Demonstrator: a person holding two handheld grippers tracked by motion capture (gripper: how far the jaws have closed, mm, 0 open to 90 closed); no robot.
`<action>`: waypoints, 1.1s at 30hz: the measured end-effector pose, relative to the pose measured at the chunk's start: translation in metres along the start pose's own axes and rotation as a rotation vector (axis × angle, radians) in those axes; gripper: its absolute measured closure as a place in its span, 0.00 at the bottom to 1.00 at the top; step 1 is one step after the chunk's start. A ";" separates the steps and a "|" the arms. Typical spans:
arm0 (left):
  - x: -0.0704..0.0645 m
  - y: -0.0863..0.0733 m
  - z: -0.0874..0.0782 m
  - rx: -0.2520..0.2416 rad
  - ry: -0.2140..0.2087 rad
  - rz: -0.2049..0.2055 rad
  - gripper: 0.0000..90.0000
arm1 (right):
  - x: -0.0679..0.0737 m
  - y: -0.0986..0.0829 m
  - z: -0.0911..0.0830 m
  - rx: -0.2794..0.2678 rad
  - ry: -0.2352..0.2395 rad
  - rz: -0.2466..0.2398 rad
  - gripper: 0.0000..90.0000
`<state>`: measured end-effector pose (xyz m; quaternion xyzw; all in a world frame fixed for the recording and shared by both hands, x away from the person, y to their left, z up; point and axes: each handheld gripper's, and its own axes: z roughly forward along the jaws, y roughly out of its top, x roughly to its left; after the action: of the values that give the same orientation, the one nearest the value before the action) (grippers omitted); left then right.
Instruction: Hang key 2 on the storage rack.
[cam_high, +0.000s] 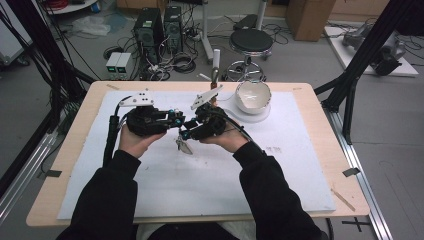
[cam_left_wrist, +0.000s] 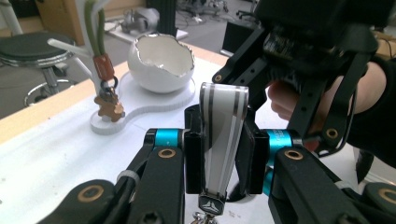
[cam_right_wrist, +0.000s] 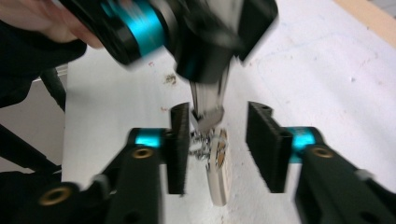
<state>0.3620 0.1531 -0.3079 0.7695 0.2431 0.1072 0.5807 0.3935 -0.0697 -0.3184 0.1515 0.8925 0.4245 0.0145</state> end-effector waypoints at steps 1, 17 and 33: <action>0.000 0.001 -0.001 0.000 0.002 0.001 0.84 | -0.001 -0.001 0.000 0.010 0.006 -0.002 0.59; 0.014 0.004 -0.009 -0.001 0.078 -0.007 0.84 | -0.012 -0.023 -0.021 0.012 -0.184 0.075 0.01; 0.025 0.017 -0.007 0.000 0.106 0.032 0.83 | -0.023 -0.072 -0.062 -0.022 -0.303 0.123 0.01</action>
<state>0.3848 0.1677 -0.2925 0.7666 0.2612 0.1571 0.5651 0.3869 -0.1657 -0.3360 0.2679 0.8645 0.4067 0.1248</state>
